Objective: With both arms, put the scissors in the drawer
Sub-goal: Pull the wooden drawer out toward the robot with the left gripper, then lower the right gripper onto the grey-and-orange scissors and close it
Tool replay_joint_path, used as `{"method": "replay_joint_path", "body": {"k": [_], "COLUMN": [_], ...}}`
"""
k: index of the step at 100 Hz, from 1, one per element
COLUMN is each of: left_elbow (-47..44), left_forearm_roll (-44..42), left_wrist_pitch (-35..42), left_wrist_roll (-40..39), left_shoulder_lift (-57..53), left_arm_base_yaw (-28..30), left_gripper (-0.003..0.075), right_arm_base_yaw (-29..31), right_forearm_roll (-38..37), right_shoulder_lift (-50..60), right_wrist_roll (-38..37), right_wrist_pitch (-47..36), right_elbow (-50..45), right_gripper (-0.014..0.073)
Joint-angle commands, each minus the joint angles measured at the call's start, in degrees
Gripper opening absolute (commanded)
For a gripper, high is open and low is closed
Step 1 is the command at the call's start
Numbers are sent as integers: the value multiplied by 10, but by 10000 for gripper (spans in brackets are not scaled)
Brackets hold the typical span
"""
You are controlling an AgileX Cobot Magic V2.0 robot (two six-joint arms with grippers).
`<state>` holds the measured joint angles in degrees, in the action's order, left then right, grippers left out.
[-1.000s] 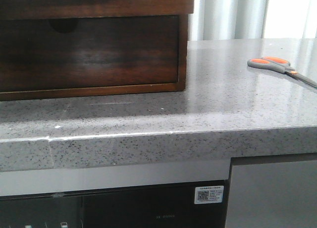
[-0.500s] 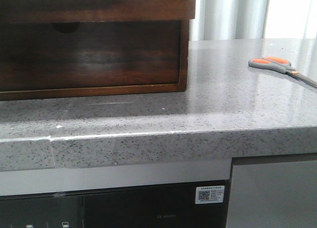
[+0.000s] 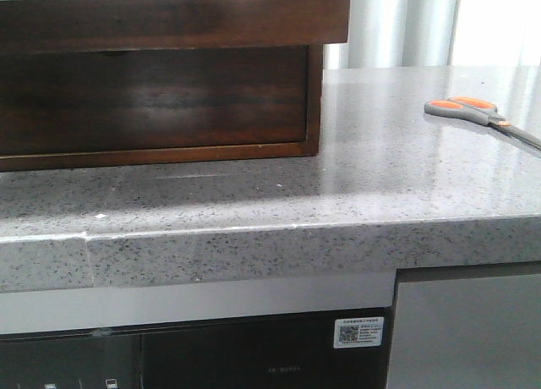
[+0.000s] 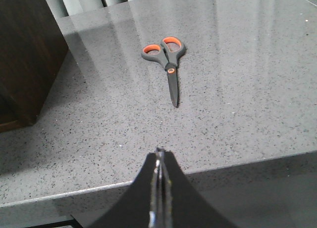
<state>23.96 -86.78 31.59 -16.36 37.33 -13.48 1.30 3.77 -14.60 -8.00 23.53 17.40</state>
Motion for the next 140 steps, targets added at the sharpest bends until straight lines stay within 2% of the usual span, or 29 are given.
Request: {"method": "replay_joint_path", "body": {"k": [1, 22, 29, 41, 48, 82, 89, 102, 125, 140], "left_elbow": [20, 20, 20, 20, 20, 20, 20, 20, 20, 20], "left_forearm_roll": [11, 12, 19, 52, 91, 213, 235, 249, 252, 252], "left_wrist_pitch": [15, 33, 38, 40, 40, 11, -8, -29, -36, -38], "left_wrist_roll": [-31, -67, -67, -67, -67, -71, -81, -83, -83, -83], "left_shoulder_lift": [-2, -2, -2, -8, -18, -103, -124, -161, -194, -194], "left_arm_base_yaw": [-12, -47, -59, -75, -80, -80, -80, -80, -80, -80], "left_gripper": [323, 321, 312, 312, 312, 312, 312, 312, 312, 312], "right_arm_base_yaw": [3, 3, 3, 2, 2, 2, 2, 2, 2, 2], "right_forearm_roll": [-1, -1, -1, -2, -5, -10, -11, -14, -21, -22], "right_shoulder_lift": [-14, -76, -111, -177, -221, -474, -524, -600, -734, -822], "right_wrist_roll": [4, 25, 41, 45, 45, 85, 89, 94, 117, 139], "right_wrist_pitch": [-40, -39, -36, -21, -11, 97, 112, 128, 203, 281], "right_elbow": [15, 45, 70, 120, 151, 350, 393, 466, 607, 710], "right_gripper": [-55, -31, 35, 203, 252, 262, 294, 387, 383, 383]}}
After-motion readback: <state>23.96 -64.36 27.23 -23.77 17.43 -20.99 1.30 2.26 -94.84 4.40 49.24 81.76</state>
